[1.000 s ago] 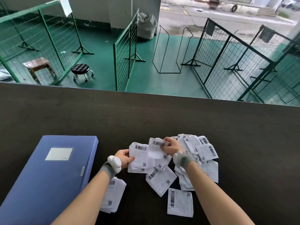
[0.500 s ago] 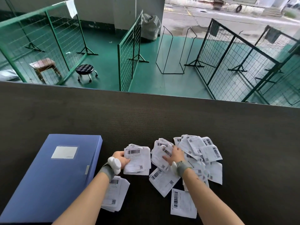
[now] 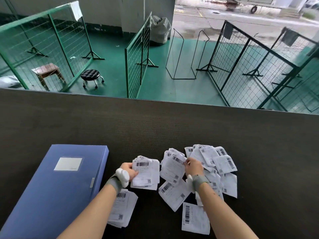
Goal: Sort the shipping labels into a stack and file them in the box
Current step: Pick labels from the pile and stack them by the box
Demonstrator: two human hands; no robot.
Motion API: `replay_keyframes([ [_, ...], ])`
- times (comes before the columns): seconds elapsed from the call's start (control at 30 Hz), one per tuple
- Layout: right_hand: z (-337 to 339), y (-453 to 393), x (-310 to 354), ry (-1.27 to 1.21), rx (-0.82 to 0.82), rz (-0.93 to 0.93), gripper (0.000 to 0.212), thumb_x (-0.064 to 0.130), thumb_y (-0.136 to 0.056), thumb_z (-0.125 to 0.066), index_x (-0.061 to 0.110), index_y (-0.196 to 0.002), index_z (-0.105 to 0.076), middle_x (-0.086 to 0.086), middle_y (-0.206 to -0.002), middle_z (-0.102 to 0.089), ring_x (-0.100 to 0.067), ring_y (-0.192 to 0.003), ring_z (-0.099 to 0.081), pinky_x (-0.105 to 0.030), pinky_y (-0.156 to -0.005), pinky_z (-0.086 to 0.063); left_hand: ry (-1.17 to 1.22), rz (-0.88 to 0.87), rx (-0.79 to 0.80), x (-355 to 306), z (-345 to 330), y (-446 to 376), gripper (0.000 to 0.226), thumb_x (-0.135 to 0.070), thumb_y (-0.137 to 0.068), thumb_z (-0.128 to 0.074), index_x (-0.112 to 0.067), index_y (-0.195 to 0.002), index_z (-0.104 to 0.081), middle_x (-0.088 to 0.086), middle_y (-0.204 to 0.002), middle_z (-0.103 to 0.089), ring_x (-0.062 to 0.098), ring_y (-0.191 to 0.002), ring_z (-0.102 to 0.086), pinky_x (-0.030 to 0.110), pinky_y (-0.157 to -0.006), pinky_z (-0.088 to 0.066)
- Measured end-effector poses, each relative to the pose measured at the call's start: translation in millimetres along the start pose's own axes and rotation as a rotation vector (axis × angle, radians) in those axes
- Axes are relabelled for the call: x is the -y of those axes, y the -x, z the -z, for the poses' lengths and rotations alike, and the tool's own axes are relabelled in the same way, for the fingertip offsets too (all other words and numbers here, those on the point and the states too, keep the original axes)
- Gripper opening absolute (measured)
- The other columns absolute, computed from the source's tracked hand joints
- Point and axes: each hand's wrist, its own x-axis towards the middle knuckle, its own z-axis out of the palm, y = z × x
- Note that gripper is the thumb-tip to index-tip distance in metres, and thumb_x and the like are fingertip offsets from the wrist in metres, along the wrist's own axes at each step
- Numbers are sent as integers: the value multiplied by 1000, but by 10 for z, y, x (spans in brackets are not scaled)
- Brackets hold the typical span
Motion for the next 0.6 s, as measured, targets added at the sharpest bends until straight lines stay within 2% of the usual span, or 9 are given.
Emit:
replay_keyframes([
  [0.1,164,40,44,46,-64,27,20,22,-98,-50,19,-103,-69,-3,-102,-70,-21,-97,-63,-30,-81,-50,22,-15,-8,13,-7,-9,31,7,-84,-60,6,-114,-62,22,-117,-64,33,-111,-62,36,-92,-51],
  [0.17,252,13,90,-81,-97,40,19,13,-96,-50,16,-99,-68,-6,-99,-69,-23,-91,-61,-28,-74,-47,53,-17,-15,-4,-9,6,31,8,-84,-60,7,-114,-62,23,-117,-64,34,-110,-62,36,-89,-51],
  [0.27,394,-18,203,-257,-28,105,16,7,-96,-47,12,-92,-62,-12,-89,-68,-25,-77,-59,-28,-58,-41,95,-19,8,-21,-6,20,32,7,-85,-59,4,-117,-61,20,-118,-64,33,-111,-62,38,-90,-52],
  [0.33,467,16,331,-255,33,209,20,6,-97,-45,14,-84,-58,-7,-75,-62,-19,-62,-52,-24,-49,-36,129,-25,69,-48,-2,46,35,4,-86,-59,1,-121,-58,18,-120,-63,33,-112,-61,41,-93,-51],
  [0.47,375,100,563,-238,163,310,34,9,-98,-48,27,-70,-51,8,-59,-50,-8,-50,-43,-24,-50,-38,219,-70,171,-128,-34,104,38,0,-86,-61,-4,-123,-56,15,-119,-64,33,-113,-61,50,-96,-50],
  [0.53,259,140,647,-196,212,324,35,15,-98,-49,32,-68,-51,7,-60,-51,-12,-50,-47,-27,-49,-43,257,-75,220,-159,-52,130,39,-4,-84,-64,-8,-122,-57,13,-118,-65,31,-111,-63,51,-93,-52],
  [0.6,182,218,745,-141,242,363,25,18,-100,-48,29,-78,-55,6,-69,-53,-12,-58,-50,-32,-57,-47,274,-83,259,-183,-66,162,37,-7,-84,-66,-10,-120,-58,13,-116,-66,31,-110,-63,54,-91,-52],
])
